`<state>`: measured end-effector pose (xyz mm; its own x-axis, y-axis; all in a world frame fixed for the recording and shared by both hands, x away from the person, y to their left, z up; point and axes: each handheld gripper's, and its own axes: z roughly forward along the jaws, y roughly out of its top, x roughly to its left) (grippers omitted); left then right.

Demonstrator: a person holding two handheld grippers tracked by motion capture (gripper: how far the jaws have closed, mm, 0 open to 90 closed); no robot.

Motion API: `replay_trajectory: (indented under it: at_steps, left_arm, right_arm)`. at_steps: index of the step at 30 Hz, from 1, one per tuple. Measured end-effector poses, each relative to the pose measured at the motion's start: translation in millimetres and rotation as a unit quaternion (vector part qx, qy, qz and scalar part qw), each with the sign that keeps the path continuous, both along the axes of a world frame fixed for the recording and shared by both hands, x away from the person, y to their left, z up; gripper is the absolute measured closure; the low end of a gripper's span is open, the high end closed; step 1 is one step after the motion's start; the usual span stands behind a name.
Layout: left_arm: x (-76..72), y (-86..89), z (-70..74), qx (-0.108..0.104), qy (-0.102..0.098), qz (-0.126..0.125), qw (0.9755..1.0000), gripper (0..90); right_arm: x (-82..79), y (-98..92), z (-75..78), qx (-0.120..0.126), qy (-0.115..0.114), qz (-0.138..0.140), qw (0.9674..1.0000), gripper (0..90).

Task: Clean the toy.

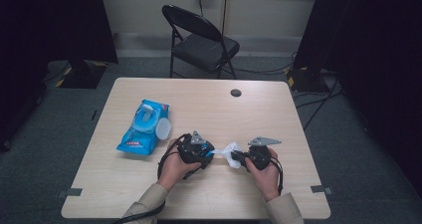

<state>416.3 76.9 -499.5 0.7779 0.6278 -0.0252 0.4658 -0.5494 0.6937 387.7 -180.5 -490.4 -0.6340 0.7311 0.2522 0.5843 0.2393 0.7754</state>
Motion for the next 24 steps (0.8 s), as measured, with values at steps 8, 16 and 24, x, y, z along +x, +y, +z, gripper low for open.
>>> replay_trajectory:
  at_steps: [8, 16, 24]
  left_arm:
    - [-0.3, -2.6, 0.5, 0.006, 0.001, 0.006, 1.0, 24.6]
    - [1.4, -6.6, -0.1, 0.008, 0.001, 0.011, 0.9999, 21.7]
    - [-0.1, -6.9, 0.2, 0.007, -0.001, 0.02, 0.9998, 25.0]
  right_arm:
    - [-1.0, -4.5, -8.1, -0.024, 0.007, -0.003, 0.9997, 84.7]
    - [-1.6, -4.5, -14.8, -0.035, 0.011, 0.0, 0.9993, 84.3]
    - [-2.1, -4.6, -15.7, -0.035, 0.01, -0.001, 0.9993, 84.0]
